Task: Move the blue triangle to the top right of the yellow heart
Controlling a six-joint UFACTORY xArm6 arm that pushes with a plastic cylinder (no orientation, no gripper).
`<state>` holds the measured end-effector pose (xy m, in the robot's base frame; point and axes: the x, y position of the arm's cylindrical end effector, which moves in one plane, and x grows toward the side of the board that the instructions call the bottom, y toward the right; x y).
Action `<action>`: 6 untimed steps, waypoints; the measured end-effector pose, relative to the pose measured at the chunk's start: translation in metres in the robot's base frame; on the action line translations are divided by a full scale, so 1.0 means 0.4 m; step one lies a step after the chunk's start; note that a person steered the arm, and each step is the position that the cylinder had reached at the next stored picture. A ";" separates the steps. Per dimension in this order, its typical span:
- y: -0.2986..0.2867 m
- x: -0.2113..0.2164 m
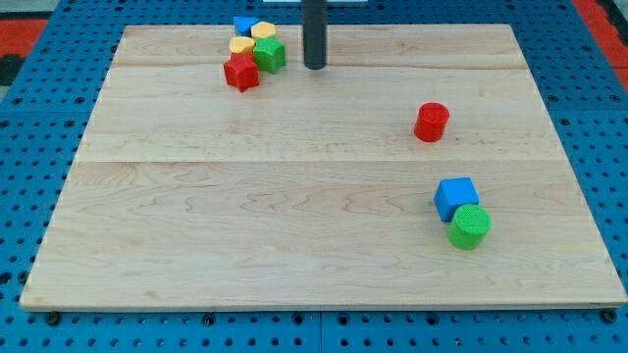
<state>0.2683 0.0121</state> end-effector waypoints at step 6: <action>0.024 0.133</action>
<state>0.3215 0.0216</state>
